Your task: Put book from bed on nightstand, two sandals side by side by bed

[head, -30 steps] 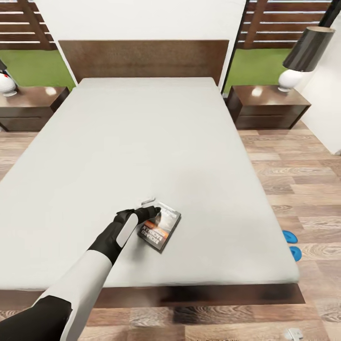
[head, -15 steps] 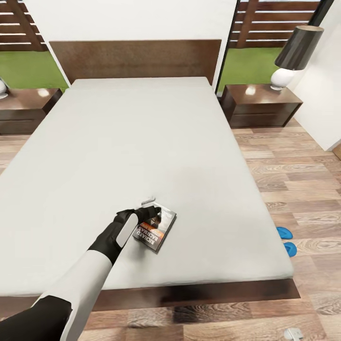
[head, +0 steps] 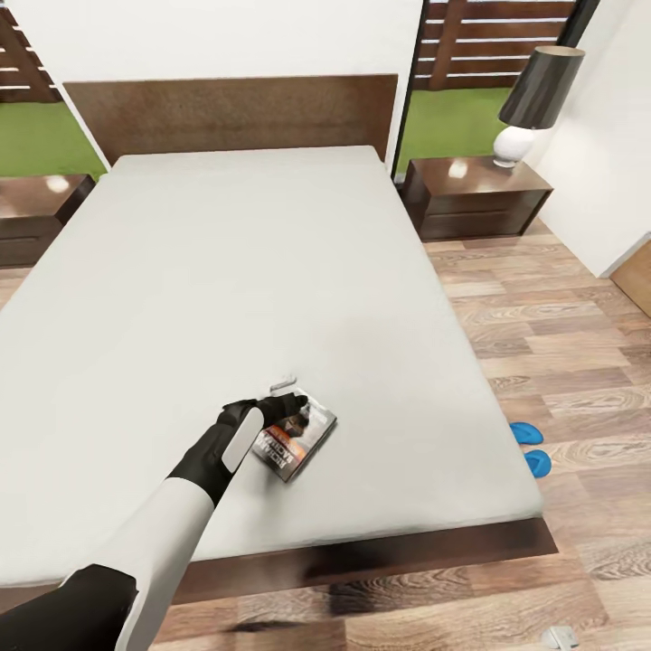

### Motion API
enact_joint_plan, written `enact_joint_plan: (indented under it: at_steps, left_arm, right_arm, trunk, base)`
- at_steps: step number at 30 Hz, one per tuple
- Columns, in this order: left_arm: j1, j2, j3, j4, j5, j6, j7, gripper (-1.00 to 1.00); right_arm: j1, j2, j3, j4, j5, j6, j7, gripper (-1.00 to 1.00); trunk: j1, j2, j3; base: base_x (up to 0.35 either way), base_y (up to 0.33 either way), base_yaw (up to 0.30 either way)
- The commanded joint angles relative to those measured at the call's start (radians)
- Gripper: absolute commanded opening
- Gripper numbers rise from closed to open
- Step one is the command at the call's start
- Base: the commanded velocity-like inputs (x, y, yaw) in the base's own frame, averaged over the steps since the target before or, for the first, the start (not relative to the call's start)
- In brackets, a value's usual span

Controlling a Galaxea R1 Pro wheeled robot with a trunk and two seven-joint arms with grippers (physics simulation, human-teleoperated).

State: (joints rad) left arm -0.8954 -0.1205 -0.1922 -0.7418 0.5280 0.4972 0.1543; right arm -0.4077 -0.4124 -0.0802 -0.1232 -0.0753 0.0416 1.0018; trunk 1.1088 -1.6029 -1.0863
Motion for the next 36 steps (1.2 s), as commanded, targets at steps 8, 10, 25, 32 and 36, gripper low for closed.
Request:
enact_joint_plan:
  at_steps: [8, 10, 25, 32, 36]
  left_arm:
    - [0.001, 0.000, -0.003, 0.004, 0.030, 0.004, 0.010, 1.00]
    - [0.000, 0.000, -0.003, 0.004, 0.030, 0.004, 0.010, 1.00]
    - [0.000, -0.001, -0.003, 0.004, 0.030, 0.004, 0.010, 1.00]
    - [0.001, 0.000, -0.003, 0.004, 0.030, 0.004, 0.002, 1.00]
    - [0.000, 0.000, -0.003, 0.004, 0.030, 0.004, -0.022, 1.00]
  right_arm:
    - [0.000, 0.000, -0.007, 0.000, 0.002, 0.004, 0.004, 1.00]
    - [0.000, 0.000, -0.007, 0.000, 0.002, 0.004, 0.005, 1.00]
    - [0.000, 0.000, -0.007, 0.000, 0.002, 0.004, 0.004, 1.00]
    - [0.000, 0.000, -0.007, 0.000, 0.002, 0.004, 0.004, 1.00]
    - [0.000, 0.000, -0.007, 0.000, 0.002, 0.004, 0.004, 1.00]
  trunk:
    - [0.000, 0.000, -0.001]
    - [0.000, 0.000, -0.001]
    - [0.000, 0.000, -0.001]
    - [0.000, 0.000, -0.001]
    - [0.000, 0.000, -0.001]
  base:
    - [0.000, 0.000, -0.006]
    - [0.000, 0.000, -0.128]
    - [0.000, 0.000, -0.086]
    - [0.000, 0.000, -0.001]
    - [0.000, 0.000, 0.000]
